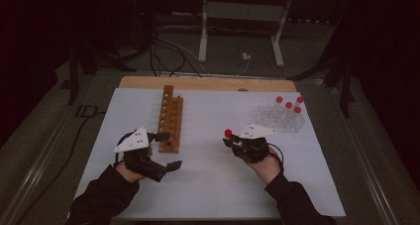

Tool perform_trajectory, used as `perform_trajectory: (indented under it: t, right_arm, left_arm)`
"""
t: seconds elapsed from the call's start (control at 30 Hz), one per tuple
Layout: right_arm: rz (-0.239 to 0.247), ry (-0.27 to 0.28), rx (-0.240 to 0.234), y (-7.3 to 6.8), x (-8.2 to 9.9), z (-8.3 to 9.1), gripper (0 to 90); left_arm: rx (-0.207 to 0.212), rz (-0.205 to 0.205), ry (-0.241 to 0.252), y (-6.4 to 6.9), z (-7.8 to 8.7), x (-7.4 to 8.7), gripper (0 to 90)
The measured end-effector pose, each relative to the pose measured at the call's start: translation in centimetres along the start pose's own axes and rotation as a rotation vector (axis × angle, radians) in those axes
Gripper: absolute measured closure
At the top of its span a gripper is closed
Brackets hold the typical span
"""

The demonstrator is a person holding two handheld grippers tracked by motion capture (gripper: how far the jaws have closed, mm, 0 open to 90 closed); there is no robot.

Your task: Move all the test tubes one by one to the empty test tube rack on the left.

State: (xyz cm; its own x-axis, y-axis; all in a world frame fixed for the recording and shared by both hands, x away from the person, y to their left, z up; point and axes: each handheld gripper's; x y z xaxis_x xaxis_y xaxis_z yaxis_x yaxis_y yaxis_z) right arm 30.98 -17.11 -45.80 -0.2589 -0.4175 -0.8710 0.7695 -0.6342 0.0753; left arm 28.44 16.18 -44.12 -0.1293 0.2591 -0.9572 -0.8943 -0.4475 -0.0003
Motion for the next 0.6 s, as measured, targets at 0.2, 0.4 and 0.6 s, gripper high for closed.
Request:
perform_trajectory:
  t: [0.2,0.4,0.6]
  right_arm:
    - [0.028,0.000,-0.046,-1.3,-0.1,-0.2,75.4]
    - [0.053,0.004,-0.079,-2.3,-0.2,-0.2,75.4]
    - [0.055,0.006,-0.096,-2.6,-0.2,-0.3,75.4]
  left_arm:
    - [0.038,-0.020,-0.010,0.4,-1.6,-1.0,0.6]
    - [0.072,-0.033,-0.014,1.0,-3.5,-2.1,1.5]
    - [0.087,-0.044,-0.029,1.3,-4.9,-2.5,1.7]
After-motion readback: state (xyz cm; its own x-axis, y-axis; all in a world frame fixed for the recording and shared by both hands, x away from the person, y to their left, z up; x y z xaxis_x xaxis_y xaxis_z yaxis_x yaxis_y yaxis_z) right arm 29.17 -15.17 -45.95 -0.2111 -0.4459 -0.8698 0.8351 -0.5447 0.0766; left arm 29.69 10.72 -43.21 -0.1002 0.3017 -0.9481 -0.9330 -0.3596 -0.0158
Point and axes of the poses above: each handheld gripper's, and its own axes: z roughly backward along the jaws, x roughly out of its underside, y roughly to its right, and after that the axes turned 3 degrees about -x, right-handed
